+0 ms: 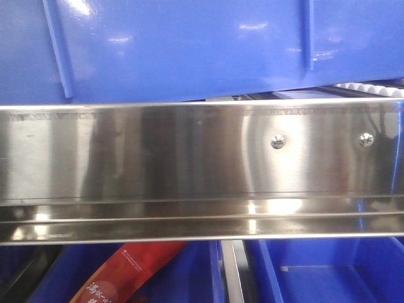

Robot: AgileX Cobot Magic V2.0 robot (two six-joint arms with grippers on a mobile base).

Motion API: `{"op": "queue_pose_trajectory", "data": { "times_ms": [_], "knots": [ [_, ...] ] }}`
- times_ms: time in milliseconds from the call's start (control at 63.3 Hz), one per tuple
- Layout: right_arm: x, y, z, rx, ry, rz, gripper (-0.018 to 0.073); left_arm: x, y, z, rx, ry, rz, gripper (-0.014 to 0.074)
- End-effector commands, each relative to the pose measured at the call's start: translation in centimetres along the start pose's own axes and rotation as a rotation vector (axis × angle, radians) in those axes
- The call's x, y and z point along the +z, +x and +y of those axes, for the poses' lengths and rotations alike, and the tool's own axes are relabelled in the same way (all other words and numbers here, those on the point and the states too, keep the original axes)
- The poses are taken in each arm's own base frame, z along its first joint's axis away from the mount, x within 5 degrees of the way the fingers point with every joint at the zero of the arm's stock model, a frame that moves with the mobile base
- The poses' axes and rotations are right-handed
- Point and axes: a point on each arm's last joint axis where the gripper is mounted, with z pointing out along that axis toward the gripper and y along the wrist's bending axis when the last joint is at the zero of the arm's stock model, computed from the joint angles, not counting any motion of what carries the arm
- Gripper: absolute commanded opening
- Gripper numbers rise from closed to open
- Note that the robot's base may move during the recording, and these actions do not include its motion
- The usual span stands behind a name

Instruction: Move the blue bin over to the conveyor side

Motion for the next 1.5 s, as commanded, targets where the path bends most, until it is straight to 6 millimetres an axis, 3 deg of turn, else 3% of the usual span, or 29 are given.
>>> {"op": "queue_pose_trajectory", "data": {
  "times_ms": [0,1026,1216,1374,1484],
  "knots": [
    [0.0,-0.3,0.0,-0.010,-0.002,-0.029,-0.0089,0.0,-0.3,0.0,0.004,0.005,-0.022,0.0003],
    [-0.1,-0.6,0.0,-0.010,-0.001,-0.065,-0.0089,0.0,-0.4,0.0,0.006,0.005,-0.033,0.0003],
    [-0.6,-3.1,0.0,-0.009,0.005,-0.348,-0.0089,-0.2,-1.6,0.0,0.008,0.004,-0.167,0.0003],
    [-1.4,-6.9,0.2,-0.009,-0.002,-0.385,-0.0089,-0.8,-5.7,0.1,0.008,-0.001,-0.251,0.0003],
    [-2.5,-10.7,0.4,-0.010,-0.011,-0.340,-0.0089,-1.5,-8.6,0.3,0.008,-0.004,-0.231,0.0003]
  ]
}}
